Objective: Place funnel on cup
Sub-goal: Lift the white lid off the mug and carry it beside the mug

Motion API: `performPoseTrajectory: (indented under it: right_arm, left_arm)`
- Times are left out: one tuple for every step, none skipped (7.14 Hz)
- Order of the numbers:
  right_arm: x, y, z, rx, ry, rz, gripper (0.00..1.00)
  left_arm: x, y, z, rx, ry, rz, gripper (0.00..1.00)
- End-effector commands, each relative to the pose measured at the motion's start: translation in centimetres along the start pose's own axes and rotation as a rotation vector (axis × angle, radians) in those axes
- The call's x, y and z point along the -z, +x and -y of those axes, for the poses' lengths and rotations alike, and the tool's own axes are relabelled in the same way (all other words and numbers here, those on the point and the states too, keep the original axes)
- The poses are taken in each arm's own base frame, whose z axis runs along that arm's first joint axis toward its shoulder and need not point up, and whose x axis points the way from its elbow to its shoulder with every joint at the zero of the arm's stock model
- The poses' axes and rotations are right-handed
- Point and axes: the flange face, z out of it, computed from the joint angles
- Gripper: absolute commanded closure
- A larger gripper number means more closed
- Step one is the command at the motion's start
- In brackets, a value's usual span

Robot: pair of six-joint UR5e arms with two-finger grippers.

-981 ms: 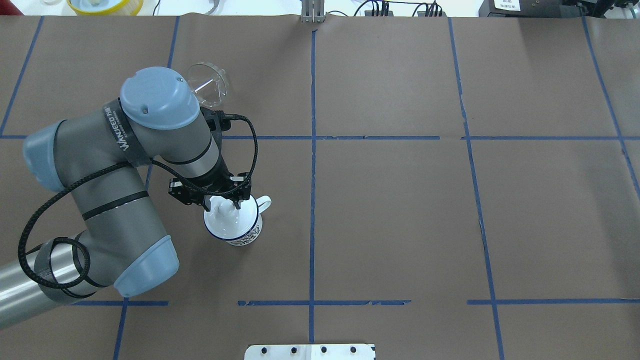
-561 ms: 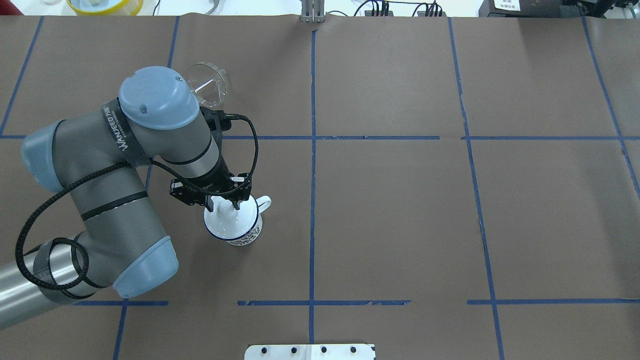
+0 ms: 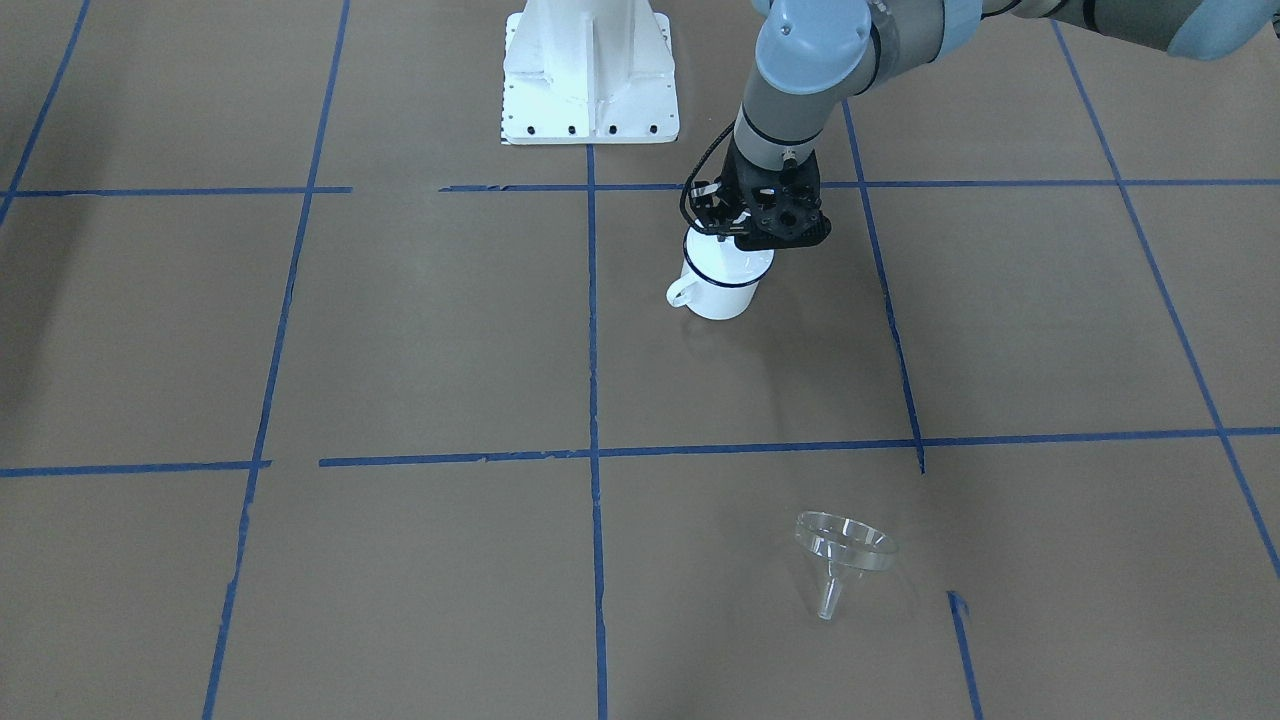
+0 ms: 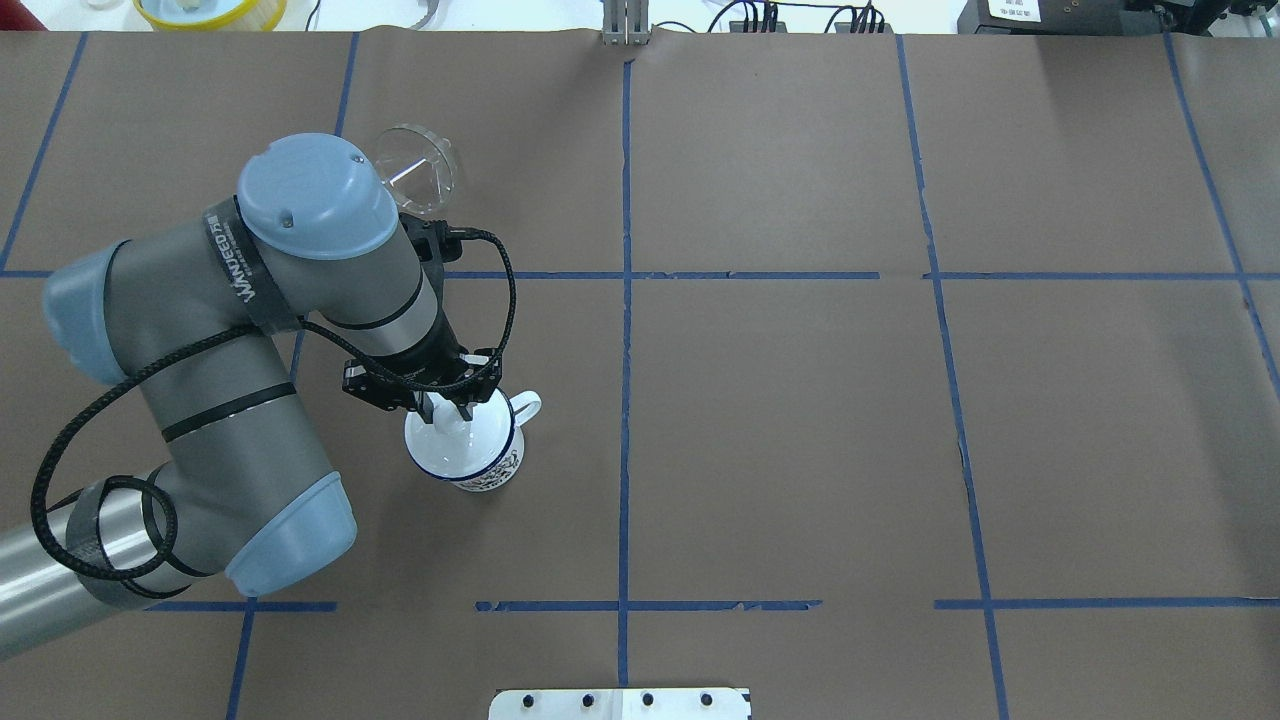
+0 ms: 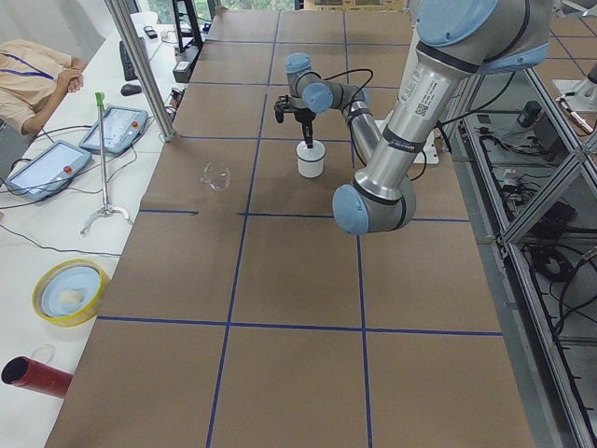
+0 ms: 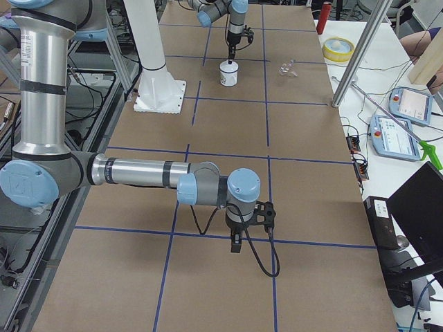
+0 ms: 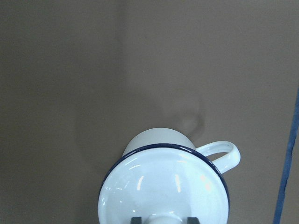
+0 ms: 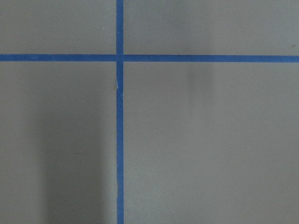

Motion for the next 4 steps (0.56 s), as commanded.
performPoseTrajectory:
  right_arm:
    - [0.0, 0.0, 0.0, 0.000, 0.000, 0.000, 0.00]
    - [0.0, 0.0, 0.0, 0.000, 0.000, 0.000, 0.00]
    - [0.0, 0.0, 0.0, 0.000, 0.000, 0.000, 0.00]
    - [0.0, 0.0, 0.0, 0.000, 0.000, 0.000, 0.00]
  left_arm:
    - [1.2, 0.1, -0.6, -0.010, 0.009, -0.020, 1.00]
    - [1.8, 0.0, -0.7, 0.005, 0.012, -0.022, 1.00]
    - [3.6, -0.4, -1.6, 0.014, 0.013, -0.012, 1.00]
    - [5.5, -0.7, -2.8, 0.014, 0.018, -0.015, 1.00]
